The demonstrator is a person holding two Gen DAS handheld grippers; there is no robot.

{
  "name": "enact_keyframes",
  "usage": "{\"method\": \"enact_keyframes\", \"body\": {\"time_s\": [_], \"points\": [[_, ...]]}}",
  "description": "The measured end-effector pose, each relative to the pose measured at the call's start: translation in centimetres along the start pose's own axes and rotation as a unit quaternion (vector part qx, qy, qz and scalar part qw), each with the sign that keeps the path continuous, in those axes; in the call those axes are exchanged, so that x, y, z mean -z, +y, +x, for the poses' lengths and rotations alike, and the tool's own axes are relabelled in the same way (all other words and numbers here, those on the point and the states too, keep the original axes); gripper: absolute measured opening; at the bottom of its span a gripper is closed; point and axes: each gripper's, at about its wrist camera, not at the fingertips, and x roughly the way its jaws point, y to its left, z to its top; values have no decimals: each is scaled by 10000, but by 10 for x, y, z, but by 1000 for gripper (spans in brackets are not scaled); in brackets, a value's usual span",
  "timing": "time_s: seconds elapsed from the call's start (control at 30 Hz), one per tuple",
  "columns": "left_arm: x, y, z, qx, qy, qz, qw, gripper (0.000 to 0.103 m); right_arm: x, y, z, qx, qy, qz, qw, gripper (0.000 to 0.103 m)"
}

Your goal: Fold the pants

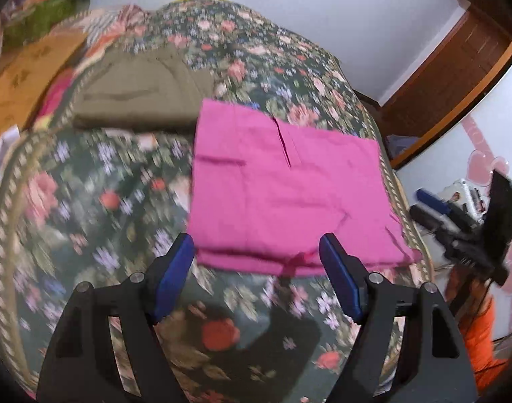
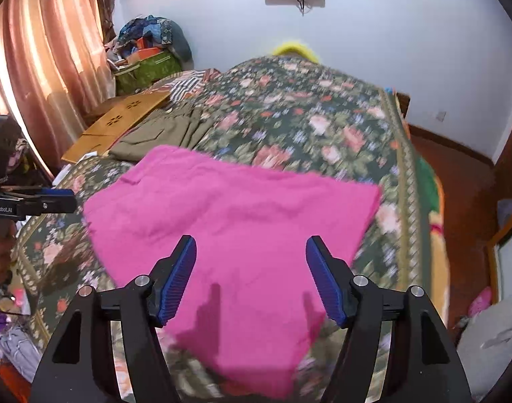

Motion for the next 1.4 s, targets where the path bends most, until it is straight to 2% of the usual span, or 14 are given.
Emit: {"method": "enact_keyframes", "body": {"time_s": [0.07, 0.23, 0.33, 0.43, 0.63, 0.9, 0.97, 1.0, 1.1, 1.13, 1.17, 1.3, 1.4], "points": [[9, 1, 7, 139, 153, -120, 9997, 77, 11, 4, 11, -143, 132, 151, 9997, 64], [24, 6, 26, 446, 456, -414, 9971, 77, 34, 12, 27, -101, 388, 179, 9990, 65], [26, 6, 29, 551, 377, -480, 9966, 79, 42, 7, 27, -196, 351, 336, 9986, 71], [24, 9, 33, 844, 303, -664, 9937, 89, 46, 1, 28, -350, 388, 481, 9975, 71], [13, 21, 36, 1305, 155, -1137, 9848, 89, 49, 2, 29, -398, 376, 481, 9973, 73], [-8, 29, 59, 1139, 152, -1500, 9820, 88, 51, 1, 31, -447, 404, 484, 9970, 74], [-12, 29, 64, 1007, 114, -1465, 9840, 82, 51, -1, 31, -457, 409, 502, 9969, 75], [-14, 28, 66, 903, 106, -1418, 9857, 76, 51, -1, 31, -462, 414, 505, 9968, 75], [-16, 29, 67, 749, 81, -1308, 9885, 55, 51, -1, 32, -459, 427, 507, 9967, 76], [-16, 30, 67, 806, 99, -1282, 9884, 43, 51, -2, 32, -453, 433, 506, 9968, 77], [-15, 30, 67, 882, 124, -1254, 9881, 38, 51, -2, 32, -459, 441, 506, 9967, 77], [-12, 18, 58, 684, 82, -808, 9943, 27, 49, -4, 33, -467, 479, 480, 9966, 80], [-6, 6, 42, 397, -79, -411, 9983, 25, 48, -5, 34, -456, 513, 450, 9966, 81]]}}
